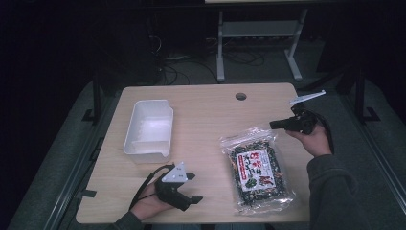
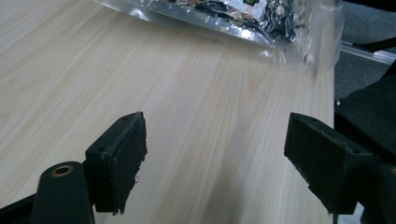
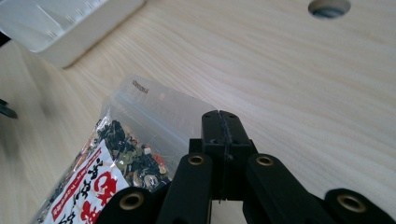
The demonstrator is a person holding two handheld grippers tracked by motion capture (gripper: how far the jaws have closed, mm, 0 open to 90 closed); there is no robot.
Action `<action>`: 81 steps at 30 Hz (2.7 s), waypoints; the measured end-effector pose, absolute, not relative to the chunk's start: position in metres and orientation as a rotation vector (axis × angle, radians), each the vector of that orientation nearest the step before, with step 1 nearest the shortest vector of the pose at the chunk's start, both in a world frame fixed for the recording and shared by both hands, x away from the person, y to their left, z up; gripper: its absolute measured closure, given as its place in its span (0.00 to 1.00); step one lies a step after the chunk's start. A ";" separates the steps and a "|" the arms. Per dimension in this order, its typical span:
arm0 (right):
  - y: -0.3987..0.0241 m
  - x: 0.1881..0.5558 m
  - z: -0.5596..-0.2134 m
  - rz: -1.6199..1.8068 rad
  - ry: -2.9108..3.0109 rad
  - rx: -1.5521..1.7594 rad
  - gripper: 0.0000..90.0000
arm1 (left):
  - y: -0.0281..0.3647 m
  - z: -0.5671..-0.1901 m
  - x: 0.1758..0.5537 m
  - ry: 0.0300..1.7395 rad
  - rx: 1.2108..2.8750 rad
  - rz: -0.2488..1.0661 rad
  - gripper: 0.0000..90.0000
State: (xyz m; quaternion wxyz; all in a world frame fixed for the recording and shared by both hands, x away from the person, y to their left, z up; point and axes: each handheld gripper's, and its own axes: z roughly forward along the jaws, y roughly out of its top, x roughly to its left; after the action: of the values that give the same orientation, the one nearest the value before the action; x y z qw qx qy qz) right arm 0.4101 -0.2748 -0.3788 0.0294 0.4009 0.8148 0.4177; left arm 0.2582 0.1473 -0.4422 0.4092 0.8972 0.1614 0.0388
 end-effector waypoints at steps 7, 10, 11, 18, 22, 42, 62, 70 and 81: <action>-0.273 0.394 -0.350 1.327 2.474 1.139 1.00 | 0.122 -0.444 0.268 0.418 2.236 0.052 0.22; -0.271 0.386 -0.329 1.359 2.440 1.080 1.00 | 0.106 -0.447 0.277 0.461 2.204 0.030 0.22; -0.271 0.386 -0.329 1.359 2.440 1.080 1.00 | 0.106 -0.447 0.277 0.461 2.204 0.030 0.21; -0.267 0.372 -0.301 1.395 2.405 0.984 1.00 | 0.076 -0.458 0.301 0.549 2.090 -0.089 0.25; -0.268 0.369 -0.298 1.415 2.399 0.971 1.00 | 0.062 -0.464 0.308 0.558 2.065 -0.150 0.29; -0.291 0.343 -0.309 1.553 2.279 0.967 0.96 | 0.072 -0.439 0.312 0.458 1.969 -0.204 0.82; -0.243 0.345 -0.373 1.643 2.559 0.883 0.34 | 0.104 -0.425 0.314 0.403 2.047 -0.140 0.83; -0.225 0.351 -0.382 1.701 2.637 0.804 0.39 | 0.112 -0.421 0.313 0.369 2.064 -0.145 0.83; -0.214 0.354 -0.387 1.852 2.702 0.709 0.68 | 0.125 -0.419 0.316 0.412 2.077 -0.121 0.81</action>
State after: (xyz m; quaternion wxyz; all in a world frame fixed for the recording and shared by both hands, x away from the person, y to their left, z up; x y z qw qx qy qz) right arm 0.3536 -0.2141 -0.3869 -0.1051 0.2105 0.8016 0.5496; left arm 0.3165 0.1252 -0.4192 0.4884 0.8545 0.1696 -0.0496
